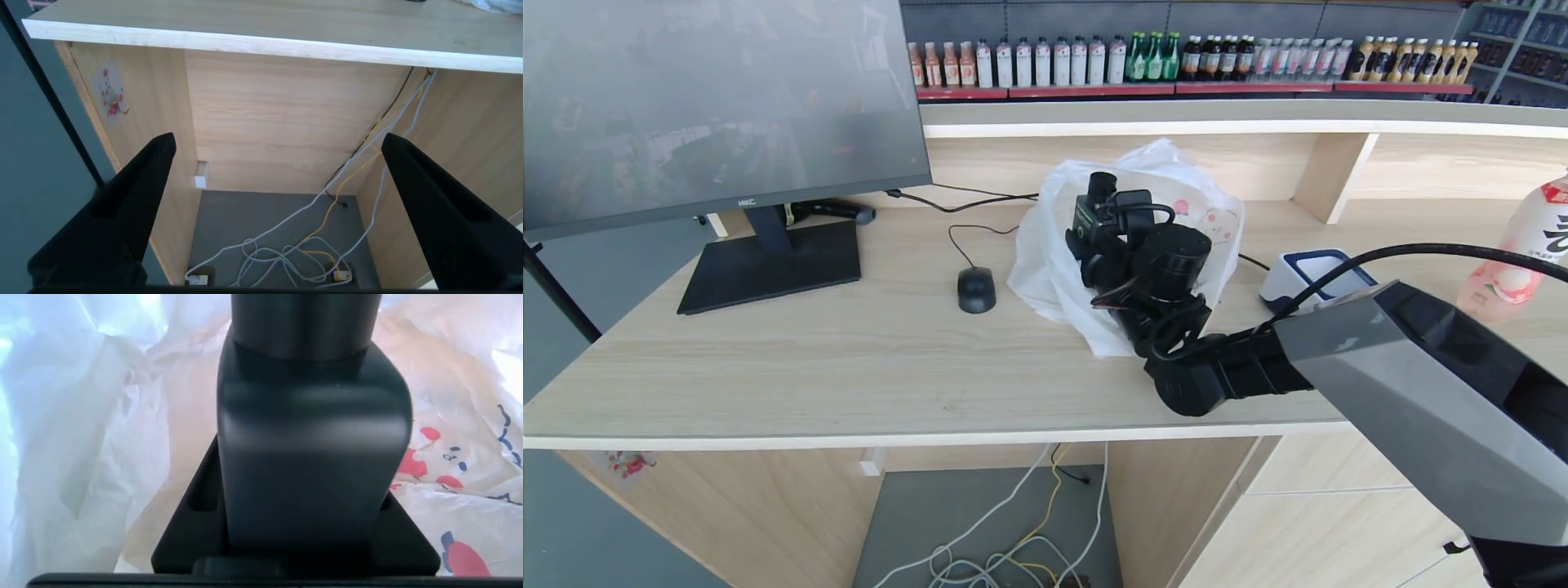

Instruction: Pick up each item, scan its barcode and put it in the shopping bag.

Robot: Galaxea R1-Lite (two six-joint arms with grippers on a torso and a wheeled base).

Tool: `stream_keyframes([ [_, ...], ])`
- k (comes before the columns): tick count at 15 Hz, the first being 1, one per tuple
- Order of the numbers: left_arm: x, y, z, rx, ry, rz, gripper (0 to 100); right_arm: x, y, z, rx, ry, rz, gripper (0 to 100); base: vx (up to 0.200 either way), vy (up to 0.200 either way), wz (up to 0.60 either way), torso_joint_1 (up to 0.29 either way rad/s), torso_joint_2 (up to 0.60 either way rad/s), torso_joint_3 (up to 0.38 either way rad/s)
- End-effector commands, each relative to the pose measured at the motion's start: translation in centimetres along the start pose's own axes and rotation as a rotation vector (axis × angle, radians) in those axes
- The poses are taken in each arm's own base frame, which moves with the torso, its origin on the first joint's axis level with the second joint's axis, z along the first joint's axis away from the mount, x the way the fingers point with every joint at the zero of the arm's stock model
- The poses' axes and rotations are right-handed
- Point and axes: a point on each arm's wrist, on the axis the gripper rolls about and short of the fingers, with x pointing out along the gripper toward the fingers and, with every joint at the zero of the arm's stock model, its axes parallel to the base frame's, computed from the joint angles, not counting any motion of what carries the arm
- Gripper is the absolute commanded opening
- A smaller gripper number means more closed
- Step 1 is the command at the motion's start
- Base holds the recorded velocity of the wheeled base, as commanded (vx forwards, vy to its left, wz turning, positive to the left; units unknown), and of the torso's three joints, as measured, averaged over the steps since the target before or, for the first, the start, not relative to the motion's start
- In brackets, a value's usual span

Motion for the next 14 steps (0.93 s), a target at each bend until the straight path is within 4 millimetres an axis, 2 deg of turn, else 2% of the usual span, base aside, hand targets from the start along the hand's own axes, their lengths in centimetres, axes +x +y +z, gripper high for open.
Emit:
stream_keyframes([
  [1,0.0,0.0,0.0,0.0,0.0,0.001,100,0.0,0.2,-0.6,-0.002,0.011,0.003,0,0.0,0.0,0.0,0.0,0.0,0.0],
  [5,0.0,0.0,0.0,0.0,0.0,-0.001,100,-0.2,0.6,-1.1,-0.001,0.022,0.005,0,0.0,0.0,0.0,0.0,0.0,0.0],
  [8,0.0,0.0,0.0,0.0,0.0,-0.001,100,-0.6,2.1,-0.8,0.007,0.022,0.021,0,0.0,0.0,0.0,0.0,0.0,0.0],
  [14,0.0,0.0,0.0,0.0,0.0,-0.001,100,-1.0,2.9,0.0,0.014,0.017,-0.049,0,0.0,0.0,0.0,0.0,0.0,0.0],
])
